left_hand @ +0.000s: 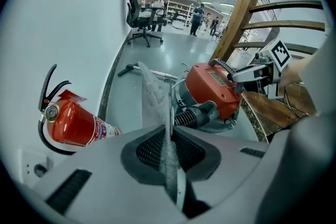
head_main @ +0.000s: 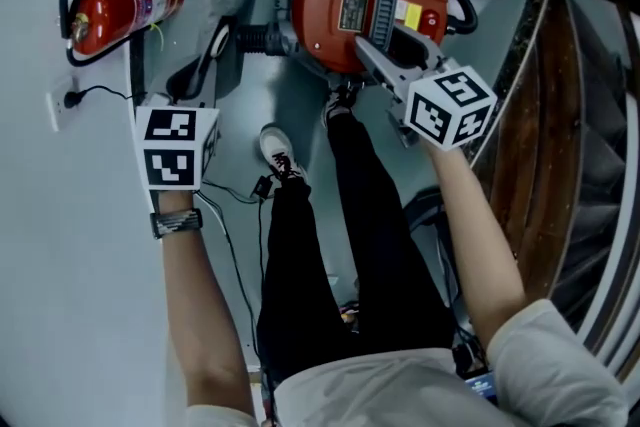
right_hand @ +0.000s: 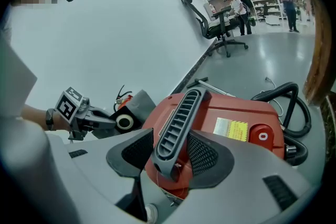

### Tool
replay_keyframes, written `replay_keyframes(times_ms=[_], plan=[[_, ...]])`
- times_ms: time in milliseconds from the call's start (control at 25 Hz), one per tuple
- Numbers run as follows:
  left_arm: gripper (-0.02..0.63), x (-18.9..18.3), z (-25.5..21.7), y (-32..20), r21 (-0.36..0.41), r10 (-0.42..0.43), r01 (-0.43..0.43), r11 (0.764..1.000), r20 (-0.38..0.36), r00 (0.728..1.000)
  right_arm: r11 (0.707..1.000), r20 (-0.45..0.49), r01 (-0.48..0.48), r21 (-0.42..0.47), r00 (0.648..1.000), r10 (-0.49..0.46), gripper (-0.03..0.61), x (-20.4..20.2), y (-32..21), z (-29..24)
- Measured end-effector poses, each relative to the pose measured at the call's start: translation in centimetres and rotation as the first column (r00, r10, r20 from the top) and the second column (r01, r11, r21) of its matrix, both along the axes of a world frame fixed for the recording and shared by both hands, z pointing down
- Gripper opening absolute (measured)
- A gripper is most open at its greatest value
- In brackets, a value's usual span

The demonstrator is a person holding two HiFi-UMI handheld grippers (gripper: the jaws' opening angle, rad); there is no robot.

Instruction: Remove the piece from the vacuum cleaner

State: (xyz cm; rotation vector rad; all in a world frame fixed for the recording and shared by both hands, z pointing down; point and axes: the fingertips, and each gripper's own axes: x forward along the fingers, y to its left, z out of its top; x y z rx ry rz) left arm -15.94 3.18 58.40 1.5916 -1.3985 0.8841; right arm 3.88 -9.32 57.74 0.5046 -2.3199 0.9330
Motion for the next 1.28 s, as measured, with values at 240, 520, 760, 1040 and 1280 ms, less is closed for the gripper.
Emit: replay_keyframes(times_ms=[240,520,760,1040,1280], plan=[[0.029,0.1,-1.9,0.7,-0.004,0.013,-0.013,1.000,0.014,1.000,0.999,-0.018,-0.046,-0.018,0.999,0.046,0.195,1.3,0.7,-1.0],[0.029,0.4,-4.6,1.2,0.011,0.030,-0.030,0.999,0.020,0.999,0.998,-0.046,-0.054,0.024,0.997,0.055,0.195,3.0,1.2,-3.4],[0.029,0.5,-8.0,1.6,0.040,0.033,-0.035,0.999,0.034,0.999,0.996,-0.065,-0.019,0.082,0.998,0.024,0.193,3.3,1.7,-7.2],[0.029,0.5,-13.0,2.3,0.089,0.024,-0.029,0.996,0.057,0.998,0.983,-0.062,0.037,0.180,0.998,-0.026,0.100,2.1,2.3,-13.4],[0.029,0.5,-18.0,3.9,0.122,0.032,-0.042,0.992,0.080,0.996,0.955,-0.053,0.048,0.293,0.998,-0.034,0.058,1.8,2.9,-21.0]])
